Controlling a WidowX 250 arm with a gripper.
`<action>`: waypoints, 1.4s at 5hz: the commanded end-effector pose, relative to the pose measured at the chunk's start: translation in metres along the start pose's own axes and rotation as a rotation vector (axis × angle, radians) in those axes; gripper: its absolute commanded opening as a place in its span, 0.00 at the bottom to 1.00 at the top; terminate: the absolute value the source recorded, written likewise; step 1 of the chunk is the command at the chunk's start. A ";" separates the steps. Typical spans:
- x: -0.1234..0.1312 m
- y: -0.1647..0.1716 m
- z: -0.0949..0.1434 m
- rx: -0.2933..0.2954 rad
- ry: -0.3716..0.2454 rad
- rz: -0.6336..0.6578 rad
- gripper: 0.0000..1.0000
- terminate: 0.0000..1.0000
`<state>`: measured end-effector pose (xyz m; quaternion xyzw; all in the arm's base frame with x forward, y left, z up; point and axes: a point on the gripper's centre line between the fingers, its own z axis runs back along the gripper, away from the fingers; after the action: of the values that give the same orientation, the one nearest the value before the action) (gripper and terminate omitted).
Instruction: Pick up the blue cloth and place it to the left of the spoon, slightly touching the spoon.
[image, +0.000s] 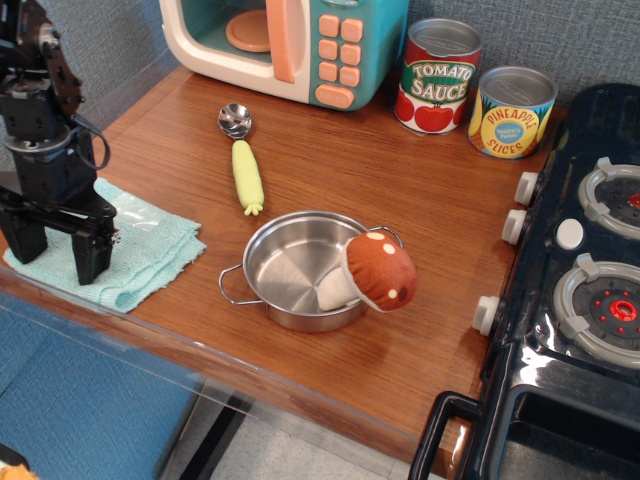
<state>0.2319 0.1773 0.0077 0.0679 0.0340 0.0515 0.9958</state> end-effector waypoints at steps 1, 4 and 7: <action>0.023 0.013 -0.012 -0.005 0.039 0.123 1.00 0.00; 0.111 0.016 -0.014 -0.109 -0.010 0.192 1.00 0.00; 0.155 -0.024 -0.013 -0.122 -0.027 0.027 1.00 0.00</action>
<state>0.3890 0.1987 0.0037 0.0183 -0.0070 0.0921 0.9956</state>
